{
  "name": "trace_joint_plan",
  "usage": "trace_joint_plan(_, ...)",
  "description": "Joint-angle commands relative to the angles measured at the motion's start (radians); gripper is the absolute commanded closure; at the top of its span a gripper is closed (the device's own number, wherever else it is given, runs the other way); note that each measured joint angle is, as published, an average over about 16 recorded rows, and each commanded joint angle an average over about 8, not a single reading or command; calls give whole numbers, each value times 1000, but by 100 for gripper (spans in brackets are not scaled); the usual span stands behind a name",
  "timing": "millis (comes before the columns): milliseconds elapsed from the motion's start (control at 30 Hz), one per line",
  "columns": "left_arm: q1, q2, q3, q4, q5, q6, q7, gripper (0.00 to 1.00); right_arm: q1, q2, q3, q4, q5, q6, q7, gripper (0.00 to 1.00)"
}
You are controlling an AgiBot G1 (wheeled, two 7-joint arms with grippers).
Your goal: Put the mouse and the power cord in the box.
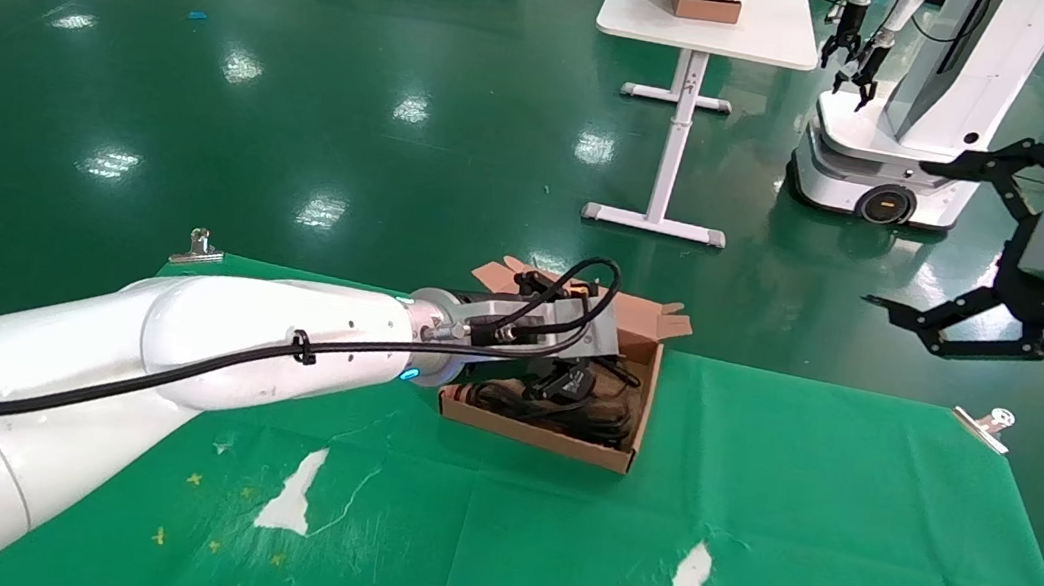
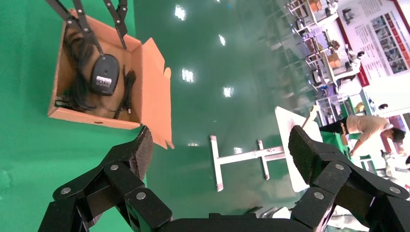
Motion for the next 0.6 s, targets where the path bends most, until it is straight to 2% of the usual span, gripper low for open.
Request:
trace_joint_plan(33,7,-8,-10,-8,-8,9,-2,0,-6,1,3,8,6,3,4,0)
trace_joint_plan(600,188,-226,-333,-181,-191,311,-24,0,-179,13,66,150,164,-66,186,0)
